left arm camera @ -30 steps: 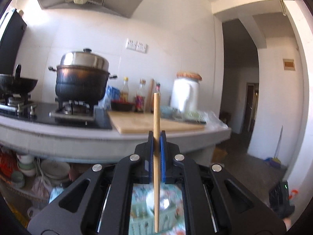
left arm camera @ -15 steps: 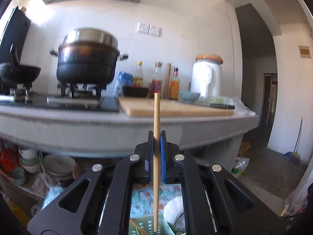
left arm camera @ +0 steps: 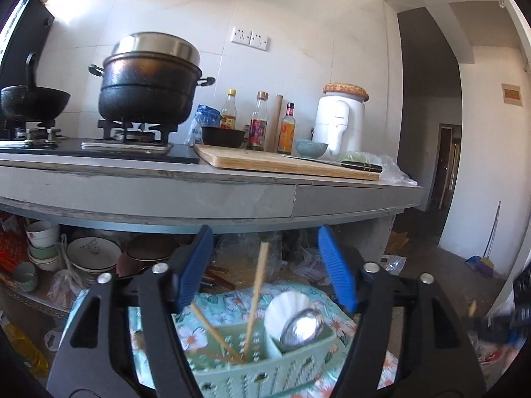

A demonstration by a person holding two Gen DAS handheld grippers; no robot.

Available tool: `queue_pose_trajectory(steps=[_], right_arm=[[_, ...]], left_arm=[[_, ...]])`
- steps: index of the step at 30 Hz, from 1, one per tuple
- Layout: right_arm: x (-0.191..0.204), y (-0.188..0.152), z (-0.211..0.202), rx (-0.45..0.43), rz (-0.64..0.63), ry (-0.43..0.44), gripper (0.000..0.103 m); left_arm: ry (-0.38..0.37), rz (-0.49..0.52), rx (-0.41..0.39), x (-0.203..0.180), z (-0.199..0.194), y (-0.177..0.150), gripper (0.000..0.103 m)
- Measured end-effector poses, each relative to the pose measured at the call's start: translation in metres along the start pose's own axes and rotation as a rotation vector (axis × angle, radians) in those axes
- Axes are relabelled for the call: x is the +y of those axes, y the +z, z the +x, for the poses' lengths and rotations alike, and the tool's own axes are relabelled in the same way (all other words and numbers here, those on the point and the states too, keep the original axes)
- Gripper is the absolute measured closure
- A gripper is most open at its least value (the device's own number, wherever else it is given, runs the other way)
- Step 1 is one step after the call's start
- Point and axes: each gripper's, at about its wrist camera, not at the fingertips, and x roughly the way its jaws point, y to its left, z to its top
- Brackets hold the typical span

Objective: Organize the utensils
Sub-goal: 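Lower the chopstick into the holder and open the right tool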

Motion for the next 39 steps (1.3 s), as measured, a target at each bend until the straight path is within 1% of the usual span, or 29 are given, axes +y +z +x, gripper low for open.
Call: queue_pose_trajectory(steps=[4, 6, 8, 10, 14, 17, 20, 22, 23, 25, 26, 27, 28, 29, 31, 32, 33, 36, 39], right_arm=[[0.037, 0.026, -0.006, -0.077, -0.090, 0.031, 0.096], [0.062, 0.042, -0.004, -0.124, -0.156, 0.044, 0.096], [0.079, 0.052, 0.002, -0.149, -0.202, 0.049, 0.096], [0.098, 0.062, 0.017, -0.172, -0.262, 0.031, 0.096], [0.119, 0.073, 0.051, -0.179, -0.330, -0.003, 0.096], [0.130, 0.072, 0.079, -0.162, -0.369, -0.032, 0.096], [0.134, 0.063, 0.109, -0.124, -0.406, -0.066, 0.096], [0.136, 0.051, 0.127, -0.115, -0.459, -0.112, 0.096], [0.135, 0.046, 0.133, -0.101, -0.473, -0.120, 0.096], [0.135, 0.030, 0.155, -0.046, -0.545, -0.174, 0.096], [0.134, 0.024, 0.162, -0.015, -0.567, -0.181, 0.095], [0.131, 0.017, 0.174, 0.056, -0.582, -0.187, 0.095], [0.127, 0.012, 0.180, 0.097, -0.584, -0.205, 0.095], [0.124, 0.009, 0.181, 0.109, -0.589, -0.214, 0.094], [0.123, 0.011, 0.176, 0.097, -0.583, -0.212, 0.088], [0.123, 0.015, 0.166, 0.072, -0.570, -0.198, 0.077], [0.123, 0.017, 0.158, 0.053, -0.562, -0.186, 0.068], [0.123, 0.030, 0.129, -0.007, -0.526, -0.149, 0.063], [0.117, 0.043, 0.105, -0.053, -0.475, -0.119, 0.062]], left_arm=[[0.009, 0.001, 0.014, 0.008, -0.037, -0.009, 0.031], [0.008, -0.016, 0.035, 0.014, -0.053, -0.018, 0.028], [0.020, -0.026, 0.057, 0.020, -0.067, -0.029, 0.027], [0.036, -0.027, 0.068, 0.025, -0.079, -0.040, 0.027], [0.052, -0.022, 0.112, 0.030, -0.097, -0.063, 0.025], [0.047, -0.029, 0.130, 0.033, -0.105, -0.075, 0.025], [0.039, -0.036, 0.149, 0.034, -0.108, -0.084, 0.024], [0.038, -0.035, 0.154, 0.034, -0.109, -0.087, 0.024], [0.036, -0.036, 0.157, 0.034, -0.109, -0.089, 0.024], [0.029, -0.041, 0.162, 0.034, -0.108, -0.090, 0.024], [0.026, -0.043, 0.166, 0.034, -0.108, -0.090, 0.023], [0.023, -0.043, 0.170, 0.035, -0.107, -0.091, 0.023], [0.021, -0.039, 0.174, 0.034, -0.107, -0.092, 0.023], [0.022, -0.033, 0.176, 0.033, -0.106, -0.093, 0.022], [0.023, -0.024, 0.183, 0.032, -0.106, -0.094, 0.022], [0.023, -0.021, 0.188, 0.031, -0.105, -0.095, 0.022], [0.023, -0.020, 0.191, 0.031, -0.104, -0.095, 0.021], [0.023, -0.013, 0.208, 0.028, -0.100, -0.097, 0.021], [0.025, -0.008, 0.213, 0.025, -0.096, -0.097, 0.021]])
